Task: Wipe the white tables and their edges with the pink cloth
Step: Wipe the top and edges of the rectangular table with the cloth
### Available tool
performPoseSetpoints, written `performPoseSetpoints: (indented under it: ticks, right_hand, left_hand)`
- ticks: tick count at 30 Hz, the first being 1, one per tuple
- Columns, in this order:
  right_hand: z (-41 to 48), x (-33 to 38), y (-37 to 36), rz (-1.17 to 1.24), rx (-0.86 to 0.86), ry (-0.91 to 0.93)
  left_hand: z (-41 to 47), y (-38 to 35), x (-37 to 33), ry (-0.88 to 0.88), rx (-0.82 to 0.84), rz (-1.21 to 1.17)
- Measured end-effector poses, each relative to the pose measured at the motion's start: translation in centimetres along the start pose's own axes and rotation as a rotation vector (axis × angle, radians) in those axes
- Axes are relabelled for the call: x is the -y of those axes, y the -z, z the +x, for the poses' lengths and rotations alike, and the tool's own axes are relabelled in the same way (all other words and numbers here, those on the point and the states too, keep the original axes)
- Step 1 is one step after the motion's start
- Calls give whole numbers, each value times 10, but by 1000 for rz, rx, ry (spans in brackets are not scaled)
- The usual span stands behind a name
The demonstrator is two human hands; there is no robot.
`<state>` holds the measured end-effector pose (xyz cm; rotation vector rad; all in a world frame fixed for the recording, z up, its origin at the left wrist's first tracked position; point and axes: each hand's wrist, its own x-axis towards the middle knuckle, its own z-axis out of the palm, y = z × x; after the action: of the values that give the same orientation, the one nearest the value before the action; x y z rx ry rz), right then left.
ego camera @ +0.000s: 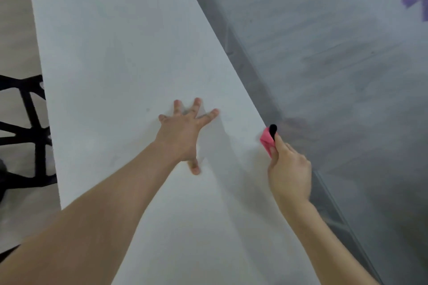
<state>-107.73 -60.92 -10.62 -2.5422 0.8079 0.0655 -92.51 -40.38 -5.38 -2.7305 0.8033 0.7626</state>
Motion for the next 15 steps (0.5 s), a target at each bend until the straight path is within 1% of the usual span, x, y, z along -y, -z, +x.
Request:
performPoseSetpoints:
  ticks: [2, 3, 6, 8, 10, 11, 13, 15]
  right_hand:
    - [38, 41, -6, -73, -41, 14]
    - [66, 61, -17, -68, -68, 14]
    - [141, 127, -37, 2, -62, 61]
    - [157, 152, -32, -31, -31, 53]
    - [148, 145, -30, -88, -7, 51]
    - [134, 130, -27, -103, -10, 50]
    - [93, 86, -25, -114, -20, 62]
    - [30, 27, -18, -102, -25, 49]
  left_hand:
    - [2, 1, 0, -2, 2, 4]
    - [2, 1, 0, -2, 5, 2]
    - [6, -3, 1, -14, -1, 5]
    - [9, -5, 4, -13, -12, 11]
    - [9, -4, 5, -14, -11, 14]
    - [8, -4, 5, -18, -13, 14]
    - [6, -4, 4, -16, -19, 14]
    - [-4, -1, -1, -2, -15, 10]
